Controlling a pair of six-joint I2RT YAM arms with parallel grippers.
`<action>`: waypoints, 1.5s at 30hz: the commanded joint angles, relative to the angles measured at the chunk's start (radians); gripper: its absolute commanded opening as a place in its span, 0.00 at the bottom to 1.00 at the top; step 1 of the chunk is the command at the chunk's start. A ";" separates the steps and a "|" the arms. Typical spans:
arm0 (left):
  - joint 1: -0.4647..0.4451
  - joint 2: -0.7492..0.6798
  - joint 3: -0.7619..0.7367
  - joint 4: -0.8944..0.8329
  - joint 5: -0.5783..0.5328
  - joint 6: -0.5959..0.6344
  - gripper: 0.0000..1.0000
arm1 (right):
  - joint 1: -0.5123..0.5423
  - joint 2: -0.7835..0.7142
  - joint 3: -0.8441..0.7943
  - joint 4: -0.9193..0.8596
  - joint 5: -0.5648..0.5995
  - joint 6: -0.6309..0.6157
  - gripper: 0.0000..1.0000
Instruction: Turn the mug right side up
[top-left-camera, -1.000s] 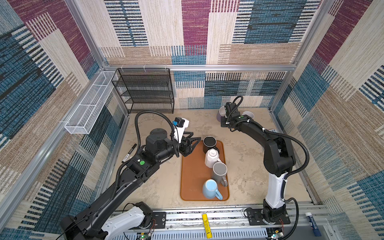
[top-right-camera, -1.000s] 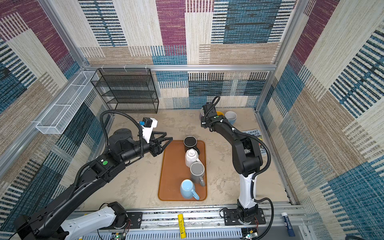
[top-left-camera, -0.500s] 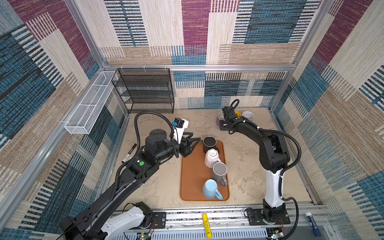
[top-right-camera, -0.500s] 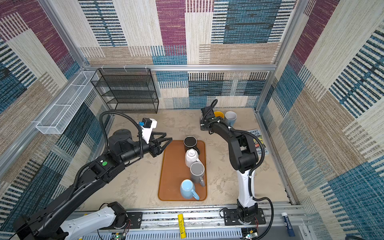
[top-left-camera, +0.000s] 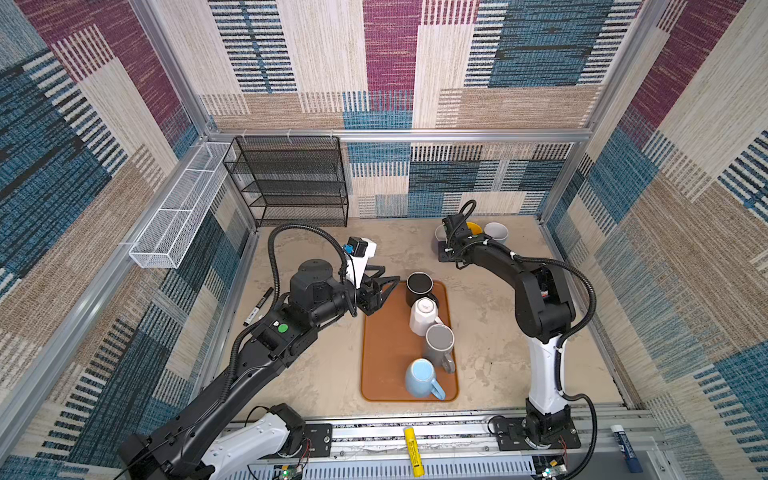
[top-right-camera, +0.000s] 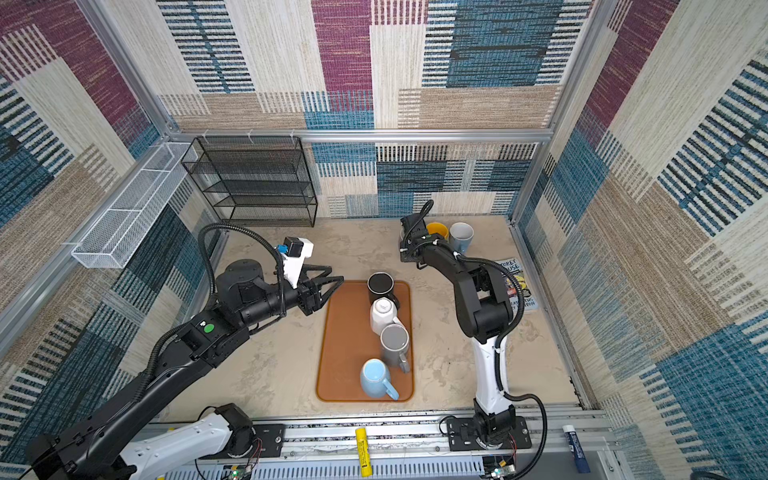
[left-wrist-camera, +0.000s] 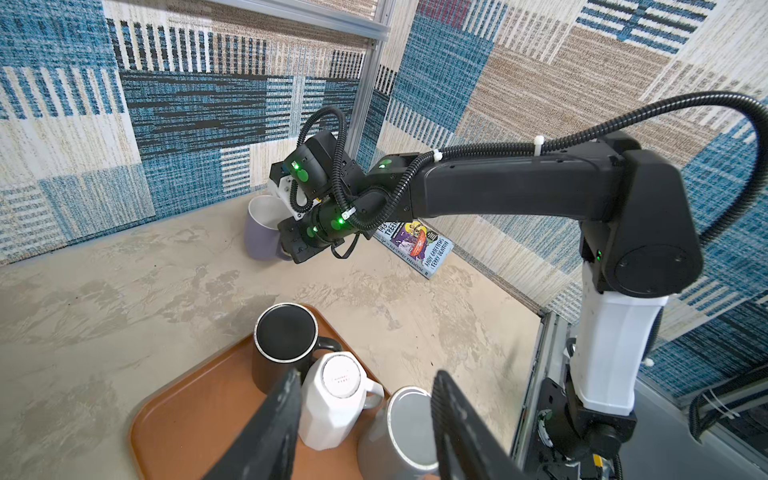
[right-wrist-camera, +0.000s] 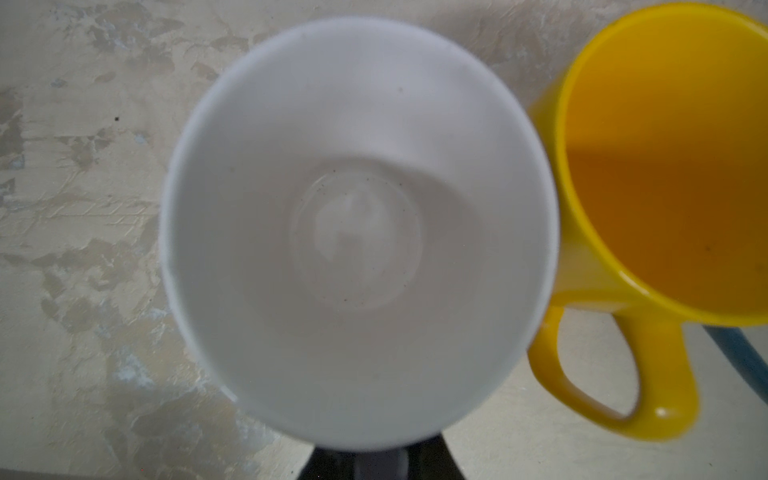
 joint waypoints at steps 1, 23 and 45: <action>0.002 -0.010 0.001 0.000 0.004 0.022 0.52 | 0.002 0.002 0.013 0.043 0.031 0.005 0.00; 0.002 -0.019 0.006 -0.029 0.015 0.020 0.52 | 0.004 0.026 0.027 0.029 0.072 -0.002 0.00; 0.003 -0.014 0.031 -0.087 -0.025 0.033 0.52 | 0.004 0.083 0.108 -0.015 0.074 0.009 0.01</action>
